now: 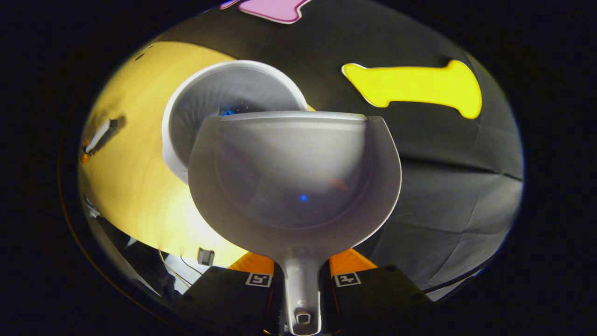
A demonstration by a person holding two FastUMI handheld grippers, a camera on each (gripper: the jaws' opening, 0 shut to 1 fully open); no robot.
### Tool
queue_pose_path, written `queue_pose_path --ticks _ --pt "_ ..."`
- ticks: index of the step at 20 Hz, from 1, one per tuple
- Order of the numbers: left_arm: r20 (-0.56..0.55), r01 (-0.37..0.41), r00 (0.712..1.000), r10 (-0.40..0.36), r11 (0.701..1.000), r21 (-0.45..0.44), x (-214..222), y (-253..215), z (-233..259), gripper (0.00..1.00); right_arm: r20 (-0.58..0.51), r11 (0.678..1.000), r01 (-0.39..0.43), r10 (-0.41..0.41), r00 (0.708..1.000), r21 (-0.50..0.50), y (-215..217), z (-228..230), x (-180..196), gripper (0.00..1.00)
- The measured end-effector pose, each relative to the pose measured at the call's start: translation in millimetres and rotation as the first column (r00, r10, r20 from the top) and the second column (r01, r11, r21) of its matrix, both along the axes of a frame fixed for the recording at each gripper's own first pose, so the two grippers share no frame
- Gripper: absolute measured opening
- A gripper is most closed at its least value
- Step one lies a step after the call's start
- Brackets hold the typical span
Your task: Pick up the small broom and dustpan from the desktop, sweep the trash into the dustpan with the broom, and then empty the trash into the garbage bin.
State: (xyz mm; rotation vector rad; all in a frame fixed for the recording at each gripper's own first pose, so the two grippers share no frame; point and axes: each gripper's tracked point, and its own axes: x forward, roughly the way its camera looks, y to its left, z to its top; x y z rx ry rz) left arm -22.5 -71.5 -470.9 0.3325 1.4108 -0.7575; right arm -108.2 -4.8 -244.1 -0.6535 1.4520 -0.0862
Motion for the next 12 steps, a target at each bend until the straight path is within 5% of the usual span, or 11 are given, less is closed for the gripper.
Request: queue_pose_path --ticks 6,12 --pt "0.041 -0.045 0.998 0.044 0.998 0.033 -1 -2 4 0.16 0.246 0.983 0.023 -0.068 0.967 0.182 49 17 -27 0.34" --pt "0.075 -0.100 0.993 0.095 0.993 0.066 -3 -7 4 0.16 0.338 0.948 -0.046 -0.068 0.939 0.316 116 21 -68 0.34"
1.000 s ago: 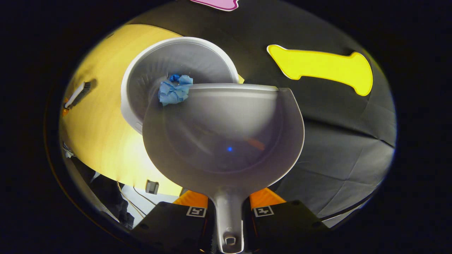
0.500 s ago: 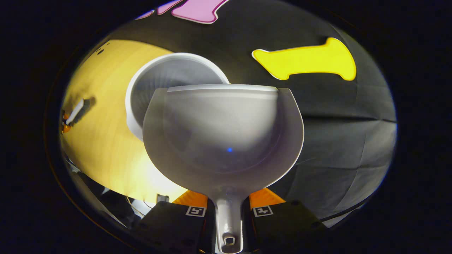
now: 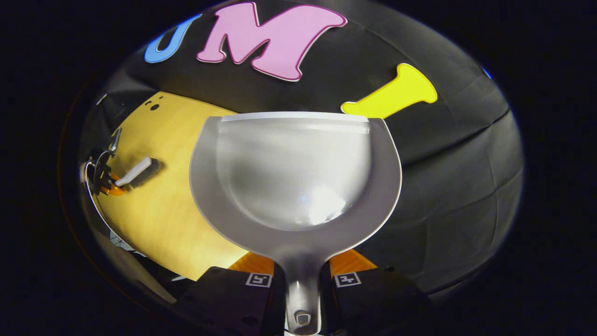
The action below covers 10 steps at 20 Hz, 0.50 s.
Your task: Pick up the small broom and dustpan from the desktop, sweep the trash into the dustpan with the broom, and then empty the trash into the garbage bin.
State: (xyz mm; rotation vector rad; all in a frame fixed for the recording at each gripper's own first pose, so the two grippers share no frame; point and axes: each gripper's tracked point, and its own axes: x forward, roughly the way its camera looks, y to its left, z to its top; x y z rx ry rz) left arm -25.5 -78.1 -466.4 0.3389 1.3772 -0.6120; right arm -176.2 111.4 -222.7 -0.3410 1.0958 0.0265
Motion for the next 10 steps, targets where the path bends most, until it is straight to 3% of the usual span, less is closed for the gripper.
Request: queue_pose_path --ticks 5,10 --pt "0.038 -0.060 0.998 0.059 0.998 0.030 -4 -7 0 0.16 -0.046 0.982 -0.042 0.052 0.998 0.185 98 -58 -47 0.34" --pt "0.050 -0.084 0.996 0.078 0.990 0.114 -2 -12 -10 0.16 -0.138 0.963 -0.088 0.127 0.982 0.255 159 -142 -73 0.34"
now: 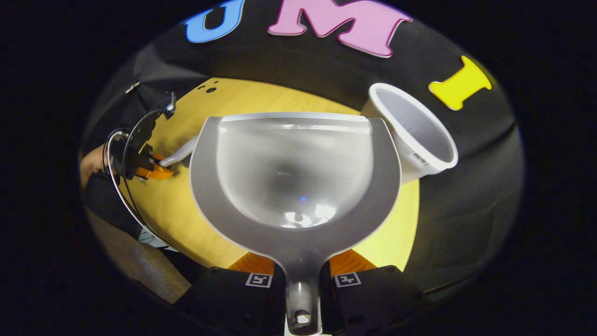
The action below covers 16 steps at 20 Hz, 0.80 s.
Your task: Pick up the small broom and dustpan from the desktop, sweep the trash into the dustpan with the broom, and then empty the trash into the garbage bin.
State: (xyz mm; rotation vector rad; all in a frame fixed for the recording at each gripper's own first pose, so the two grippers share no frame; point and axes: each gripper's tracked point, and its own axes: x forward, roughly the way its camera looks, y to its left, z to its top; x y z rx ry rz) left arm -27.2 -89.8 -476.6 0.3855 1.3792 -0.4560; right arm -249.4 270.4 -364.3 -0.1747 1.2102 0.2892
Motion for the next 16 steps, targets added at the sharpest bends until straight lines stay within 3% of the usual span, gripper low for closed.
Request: queue_pose_path --ticks 7,16 --pt "-0.015 -0.057 0.998 0.058 0.998 0.034 -5 -3 -4 0.16 -0.123 0.997 -0.068 0.065 0.990 -0.022 32 -95 -16 0.34" --pt "0.005 -0.054 0.999 0.053 0.996 0.068 -4 -1 -5 0.16 -0.154 0.995 -0.096 0.090 0.984 -0.029 51 -129 -23 0.35"
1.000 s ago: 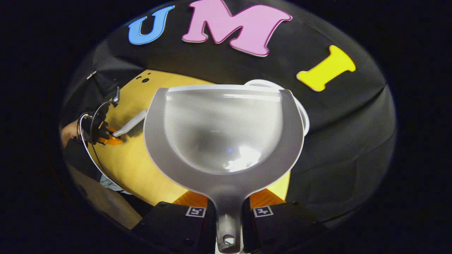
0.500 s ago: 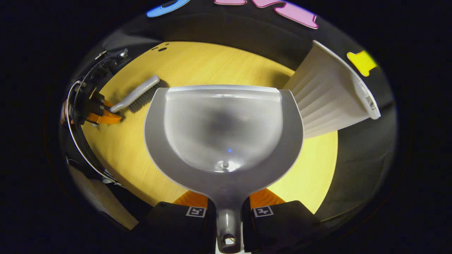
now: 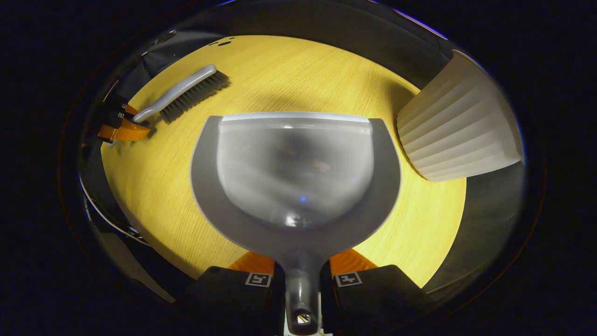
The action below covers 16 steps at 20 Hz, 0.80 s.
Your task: Pick up the small broom and dustpan from the desktop, sweep the trash into the dustpan with the broom, and then empty the trash into the garbage bin.
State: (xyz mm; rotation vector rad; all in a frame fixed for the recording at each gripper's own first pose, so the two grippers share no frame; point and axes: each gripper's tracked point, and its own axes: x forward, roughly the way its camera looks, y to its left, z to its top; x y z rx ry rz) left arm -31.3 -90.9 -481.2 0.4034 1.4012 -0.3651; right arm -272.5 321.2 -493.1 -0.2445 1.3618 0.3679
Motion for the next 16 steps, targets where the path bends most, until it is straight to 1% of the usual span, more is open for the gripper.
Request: queue_pose_path --ticks 5,10,11,12,13,14,15,16 --pt "0.003 0.018 1.000 -0.018 1.000 0.017 0 1 -1 0.17 -0.036 1.000 0.010 -0.009 0.999 0.004 9 -14 -12 0.36" --pt "-0.009 0.033 0.999 -0.033 0.999 0.020 1 2 0 0.17 -0.056 1.000 0.029 -0.028 0.998 0.009 11 -18 -16 0.36" --pt "-0.009 0.036 0.999 -0.036 0.999 0.022 0 2 -1 0.17 -0.052 0.999 0.031 -0.031 0.998 0.007 11 -18 -16 0.44" --pt "-0.010 0.038 0.999 -0.038 0.999 0.024 1 2 -1 0.17 -0.050 0.999 0.036 -0.035 0.998 0.007 11 -19 -15 0.37" --pt "-0.010 0.041 0.999 -0.041 0.999 0.026 1 2 0 0.17 -0.049 0.999 0.039 -0.038 0.998 0.007 10 -18 -15 0.37" --pt "-0.016 0.045 0.999 -0.045 0.999 0.027 0 2 0 0.17 -0.048 0.999 0.045 -0.045 0.998 0.009 9 -16 -17 0.30" --pt "-0.027 0.054 0.998 -0.054 0.998 0.023 -1 2 0 0.19 -0.041 0.998 0.057 -0.056 0.998 0.015 10 -14 -17 0.45" --pt "-0.030 0.063 0.998 -0.062 0.998 0.020 0 3 1 0.20 -0.038 0.997 0.069 -0.068 0.997 0.018 11 -12 -14 0.51"
